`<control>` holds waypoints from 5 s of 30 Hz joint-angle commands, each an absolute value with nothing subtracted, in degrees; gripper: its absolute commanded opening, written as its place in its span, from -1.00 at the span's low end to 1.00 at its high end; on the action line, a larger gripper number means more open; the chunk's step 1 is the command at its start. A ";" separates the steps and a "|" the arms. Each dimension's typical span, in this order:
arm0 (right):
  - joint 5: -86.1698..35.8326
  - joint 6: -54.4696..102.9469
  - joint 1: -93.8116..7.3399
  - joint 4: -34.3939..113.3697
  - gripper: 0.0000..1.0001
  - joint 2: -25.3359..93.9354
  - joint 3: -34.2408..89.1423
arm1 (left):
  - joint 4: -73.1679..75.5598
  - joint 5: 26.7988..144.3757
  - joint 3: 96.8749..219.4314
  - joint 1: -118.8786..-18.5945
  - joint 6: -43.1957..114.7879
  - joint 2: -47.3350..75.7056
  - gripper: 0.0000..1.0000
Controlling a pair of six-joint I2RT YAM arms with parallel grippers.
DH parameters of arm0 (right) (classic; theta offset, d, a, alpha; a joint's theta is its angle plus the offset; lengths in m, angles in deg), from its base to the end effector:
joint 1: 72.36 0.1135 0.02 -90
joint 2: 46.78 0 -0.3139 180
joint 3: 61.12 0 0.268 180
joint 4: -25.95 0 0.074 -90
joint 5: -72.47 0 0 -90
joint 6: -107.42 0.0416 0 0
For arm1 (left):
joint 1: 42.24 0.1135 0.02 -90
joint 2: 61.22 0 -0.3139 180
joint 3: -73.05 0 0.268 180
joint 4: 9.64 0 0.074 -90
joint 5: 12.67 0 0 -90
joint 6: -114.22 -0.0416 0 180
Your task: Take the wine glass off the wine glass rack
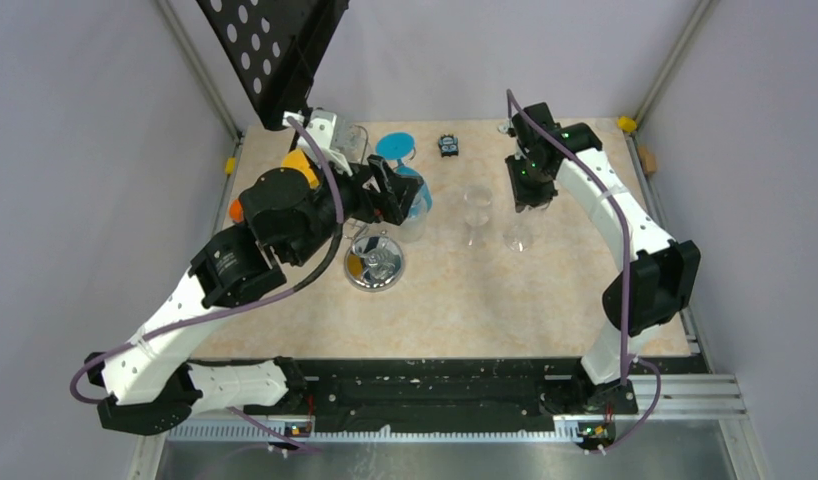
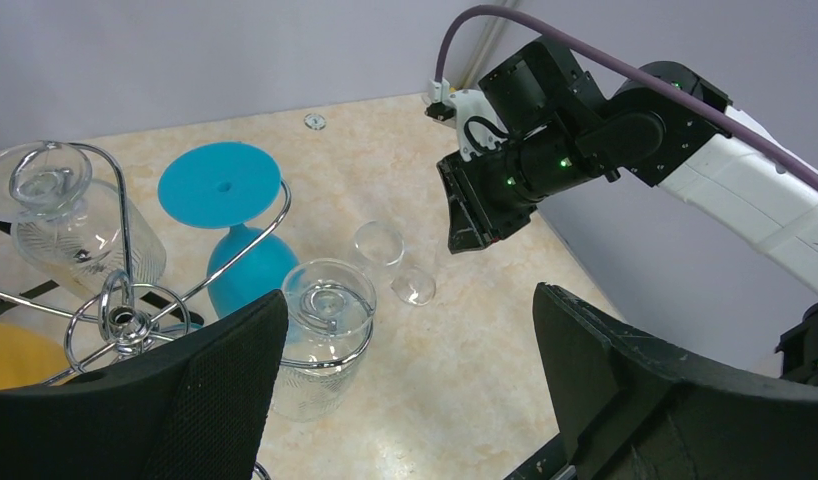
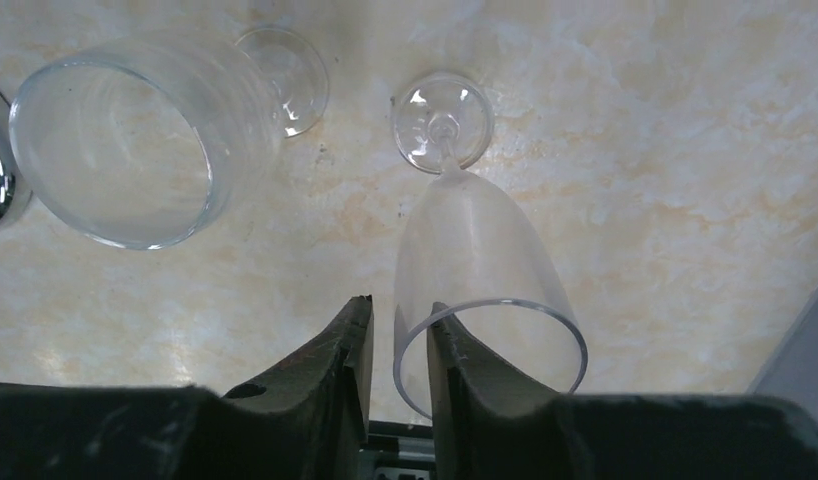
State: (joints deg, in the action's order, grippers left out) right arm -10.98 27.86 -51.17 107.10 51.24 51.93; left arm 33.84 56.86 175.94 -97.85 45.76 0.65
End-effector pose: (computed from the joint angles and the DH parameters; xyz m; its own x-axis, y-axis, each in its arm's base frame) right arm 0.3461 0.1291 0.3884 -0.8957 -0.1542 -0.4170 -0.1563 0.9873 -0.0292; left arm 0.1177 -0.1462 0.5614 -0.2339 -0.2672 -0.9348 0.5266 0.7734 -0.3529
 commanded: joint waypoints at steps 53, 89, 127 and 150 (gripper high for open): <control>-28.39 75.37 -34.35 51.89 0.19 26.58 29.76 | 36.14 53.92 177.32 -97.78 49.69 -0.92 0.86; -32.34 87.84 -32.99 44.93 -1.00 27.24 26.01 | 39.42 53.76 177.44 -97.78 50.85 -2.33 0.80; -32.16 91.06 -28.42 40.39 -1.00 26.69 27.70 | 37.49 51.77 175.92 -97.78 49.63 -3.43 0.80; -20.79 94.33 -27.74 34.33 -1.00 30.86 28.99 | 37.14 50.65 174.54 -97.78 49.48 -4.31 0.80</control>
